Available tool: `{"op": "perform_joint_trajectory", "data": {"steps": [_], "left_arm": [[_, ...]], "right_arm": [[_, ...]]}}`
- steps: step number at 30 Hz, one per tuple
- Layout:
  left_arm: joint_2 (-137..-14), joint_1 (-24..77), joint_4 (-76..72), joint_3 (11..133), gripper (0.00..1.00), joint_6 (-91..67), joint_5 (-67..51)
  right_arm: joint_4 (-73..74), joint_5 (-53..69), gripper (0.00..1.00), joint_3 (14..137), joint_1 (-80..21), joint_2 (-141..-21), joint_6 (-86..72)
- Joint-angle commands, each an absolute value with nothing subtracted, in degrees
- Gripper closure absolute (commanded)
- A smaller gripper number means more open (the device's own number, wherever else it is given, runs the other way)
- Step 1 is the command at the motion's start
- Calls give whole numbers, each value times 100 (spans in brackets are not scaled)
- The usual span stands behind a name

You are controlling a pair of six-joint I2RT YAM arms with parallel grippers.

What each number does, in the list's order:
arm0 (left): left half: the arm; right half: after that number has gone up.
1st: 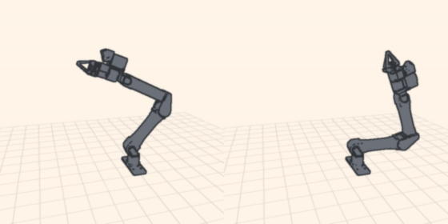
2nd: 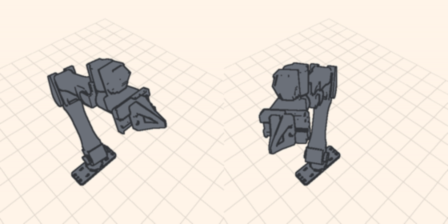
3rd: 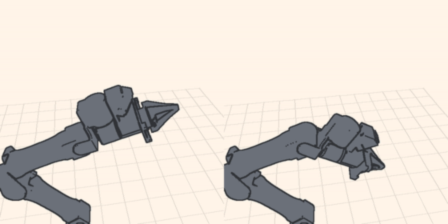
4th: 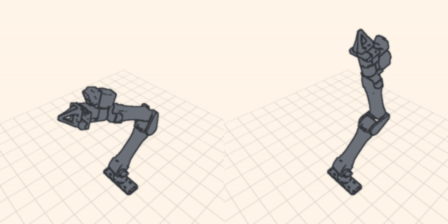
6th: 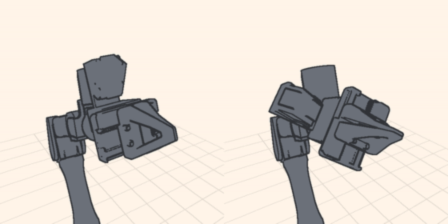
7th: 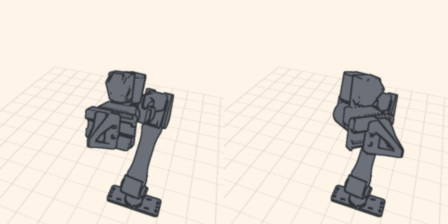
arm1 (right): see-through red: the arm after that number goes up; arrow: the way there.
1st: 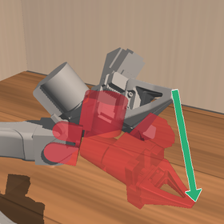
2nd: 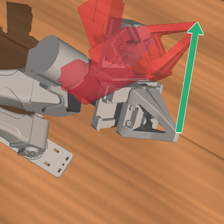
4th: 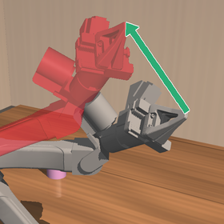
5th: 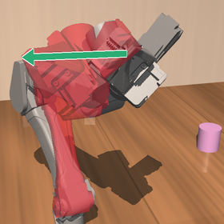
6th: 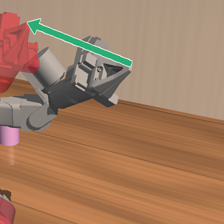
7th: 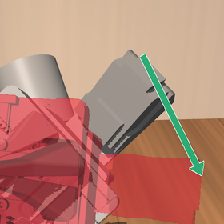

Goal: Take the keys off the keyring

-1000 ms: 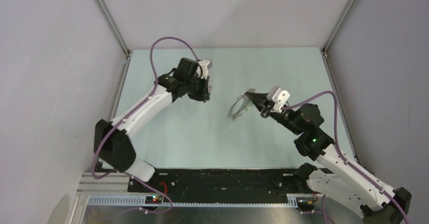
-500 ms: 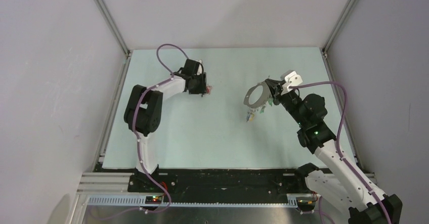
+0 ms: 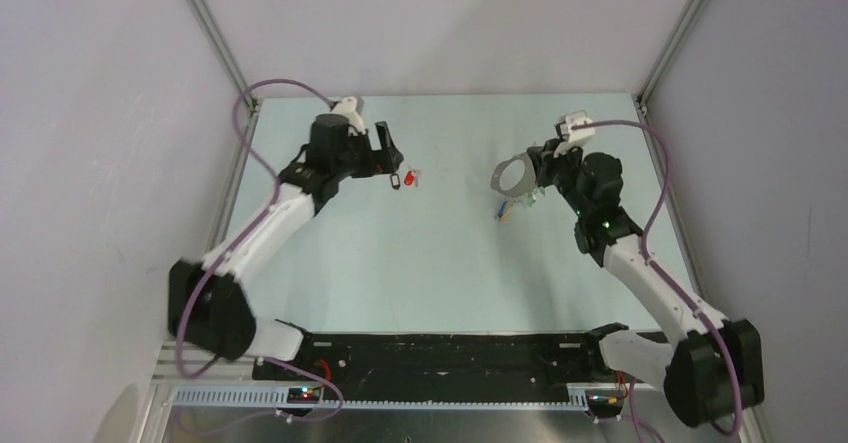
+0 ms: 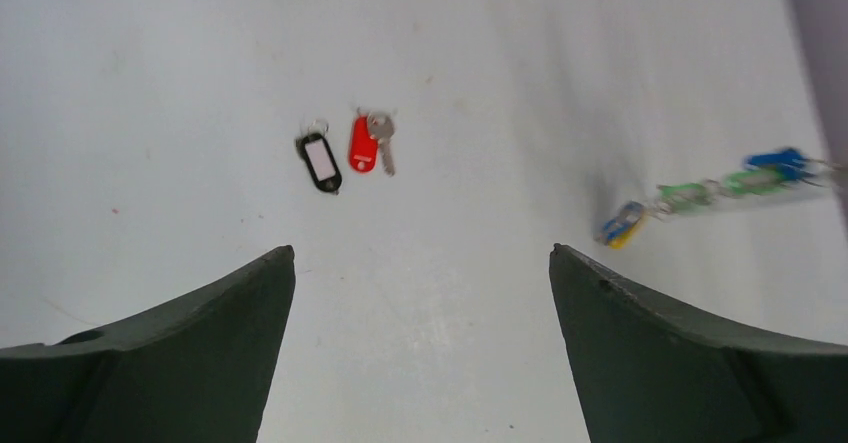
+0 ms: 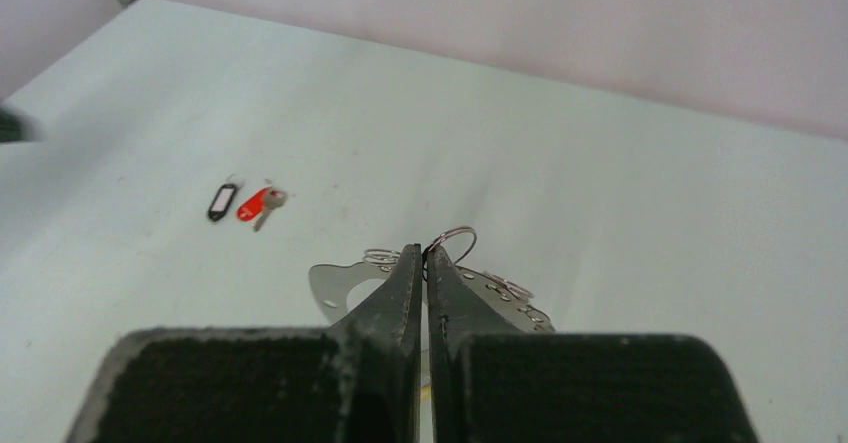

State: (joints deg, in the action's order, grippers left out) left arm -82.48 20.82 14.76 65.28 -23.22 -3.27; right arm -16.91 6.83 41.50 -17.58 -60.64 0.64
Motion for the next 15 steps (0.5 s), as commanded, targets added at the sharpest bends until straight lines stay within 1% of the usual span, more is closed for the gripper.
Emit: {"op": "perform_joint_trajectory", "data": {"steps": [1,4,7,8,11,12,13,15], "left_arm": [[-6909,2085,1307,6071,0,-1894,-300],[-6282,2083,1303,5722,0,-1659,-247],[-5661,2085,1310,5510,0,-1551,62],[-5474,2083,1321,5431,0,-1549,336],[-5244,2076,1356,5344,0,-1674,749],[-5220,2072,1442,5379,0,-1656,743],[-5211,2069,1523,5405,0,-1667,723],[-5193,2067,1631,5456,0,-1792,698]], "right_arm": [[-1969,21,100,4979,-1613,-6741,-365],[-2383,1,100,5171,-1482,-7340,-356],[-2859,144,100,5388,-1227,-7819,-363],[-2949,239,100,5489,-1076,-8072,-362],[-2811,414,100,6171,-876,-8551,-432],[-2746,426,97,6285,-815,-8767,-440],[-2705,433,82,6495,-785,-8848,-442],[-2606,445,69,6701,-730,-9071,-380]]}}
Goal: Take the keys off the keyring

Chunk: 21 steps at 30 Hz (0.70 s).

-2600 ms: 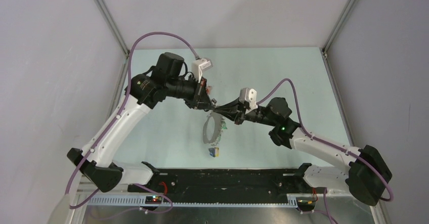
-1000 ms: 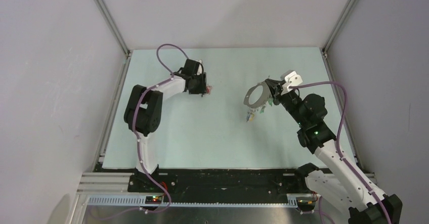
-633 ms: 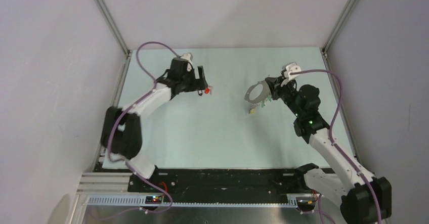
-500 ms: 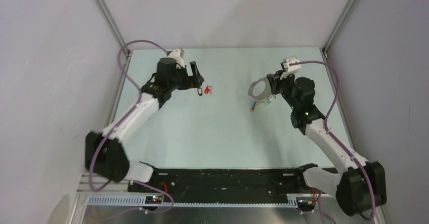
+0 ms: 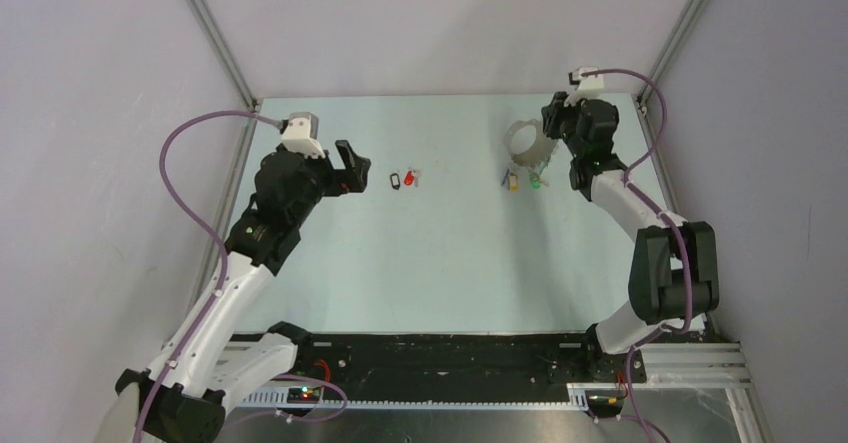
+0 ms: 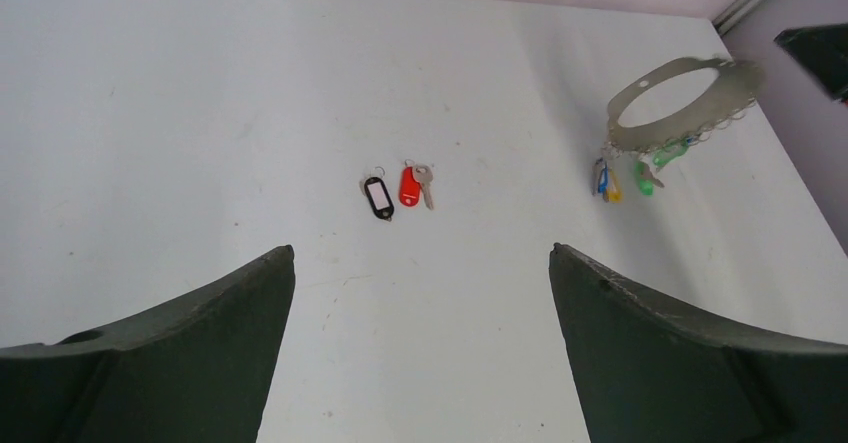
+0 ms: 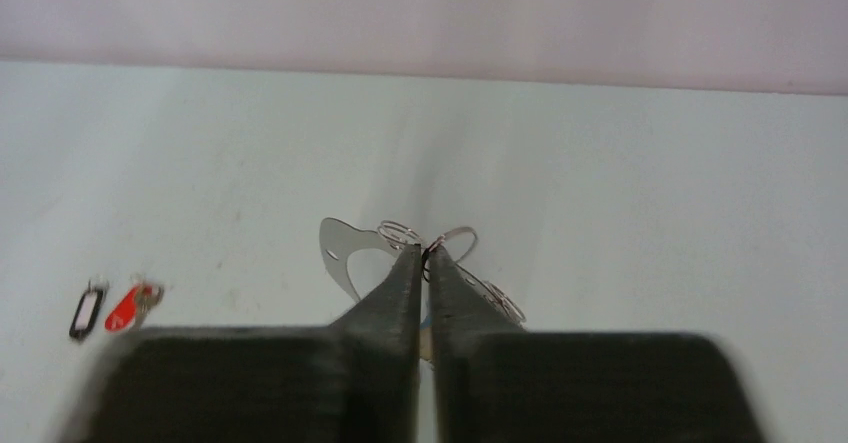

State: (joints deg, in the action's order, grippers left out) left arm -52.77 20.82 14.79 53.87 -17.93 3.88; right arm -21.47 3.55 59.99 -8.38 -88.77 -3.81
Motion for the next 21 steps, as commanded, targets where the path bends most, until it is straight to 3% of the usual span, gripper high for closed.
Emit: {"op": "perform_joint_trajectory", "data": {"steps": [1,2,4,6,10,11,12,13,15,21], "left_arm": [[-5187,2066,1663,5497,0,-1823,660],[-5187,2070,1756,5553,0,-1804,629],[-5153,2066,1904,5613,0,-1655,587],[-5089,2069,1983,5621,0,-1426,588],[-4893,2073,2014,5501,0,-1253,858],[-4868,2073,2009,5471,0,-1375,952],[-4838,2081,1988,5437,0,-1439,1106],[-4823,2082,1978,5426,0,-1537,1195],[-4751,2083,1953,5381,0,-1681,1474],[-4381,2088,1918,5114,0,-1921,1791]], "right_arm": [[-2581,443,74,6734,-679,-9084,-348],[-2587,424,86,6759,-643,-9100,-294],[-2599,209,99,6774,-508,-9094,-360],[-2551,109,100,6780,-302,-9055,-535],[-1912,20,59,6775,89,-8683,-1188],[-1795,-129,37,6761,102,-8595,-1376],[-1578,-113,26,6747,111,-8367,-1439],[-1470,-77,8,6668,108,-8227,-1601],[-1103,-108,1,6540,104,-7621,-2030],[638,486,1,6236,270,-5934,-2114]]}}
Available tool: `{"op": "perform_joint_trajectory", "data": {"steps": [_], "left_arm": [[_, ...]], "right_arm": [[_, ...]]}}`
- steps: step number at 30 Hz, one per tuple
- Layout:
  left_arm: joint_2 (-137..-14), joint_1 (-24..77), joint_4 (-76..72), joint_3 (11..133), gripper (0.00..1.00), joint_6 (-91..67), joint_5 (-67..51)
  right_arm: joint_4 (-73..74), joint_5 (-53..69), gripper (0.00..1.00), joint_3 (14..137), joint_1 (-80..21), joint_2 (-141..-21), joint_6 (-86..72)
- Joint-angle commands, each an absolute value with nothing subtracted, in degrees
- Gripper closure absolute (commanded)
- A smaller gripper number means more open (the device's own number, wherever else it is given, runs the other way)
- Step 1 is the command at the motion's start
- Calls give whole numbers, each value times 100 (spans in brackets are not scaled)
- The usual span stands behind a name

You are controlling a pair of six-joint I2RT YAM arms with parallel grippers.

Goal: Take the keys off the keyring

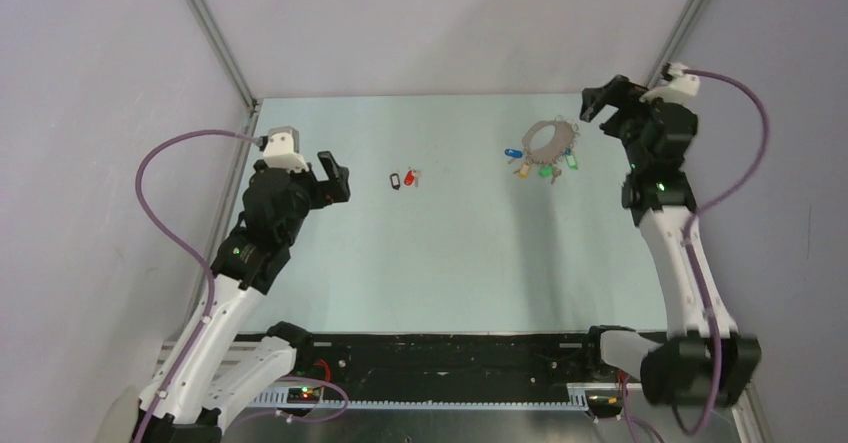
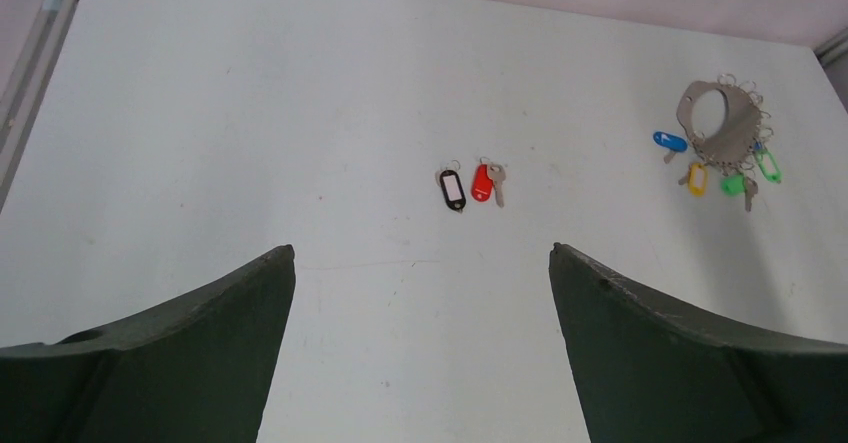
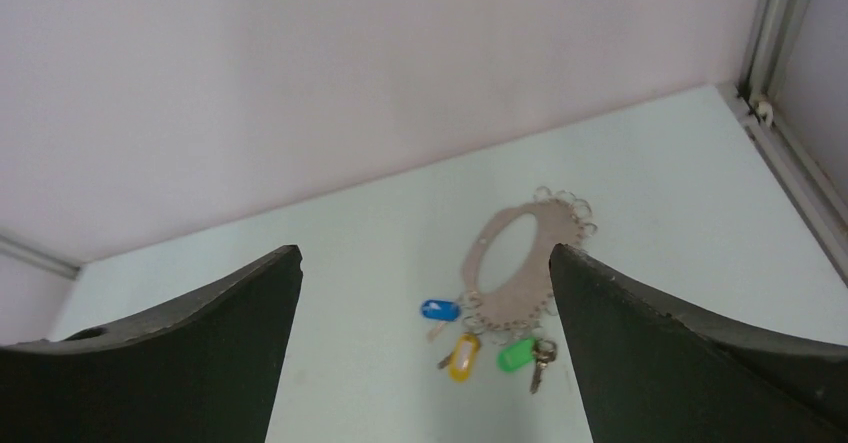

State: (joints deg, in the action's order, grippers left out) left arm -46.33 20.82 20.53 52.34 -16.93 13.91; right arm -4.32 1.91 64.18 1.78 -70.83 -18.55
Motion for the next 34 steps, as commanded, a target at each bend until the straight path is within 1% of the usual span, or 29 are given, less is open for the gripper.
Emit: {"op": "perform_joint_trajectory", "data": {"steps": [1,4,8,13,15,19,28,34], "left_arm": [[-4290,2085,1913,5089,0,-1979,1955],[-4094,2084,1901,5070,0,-2220,2695],[-3821,2083,1886,4975,0,-2276,3285],[-3653,2077,1853,4932,0,-2185,3479],[-3648,2081,1840,4937,0,-2170,3553],[-3615,2077,1807,4911,0,-2132,3735],[-3683,2074,1776,4878,0,-2054,3731],[-3681,2074,1756,4858,0,-2035,3703]], "right_arm": [[689,295,1,6098,289,-5735,-2134],[645,-283,1,5270,426,-4836,-2508],[1249,-555,1,4928,844,-4032,-2838],[1376,-1196,1,4494,929,-3033,-2883],[1373,-1294,1,4444,939,-2837,-2855],[1333,-1303,1,4438,949,-2691,-2914],[1219,-1068,1,4438,949,-2797,-3149],[1284,-1142,1,4438,949,-2792,-3191]]}}
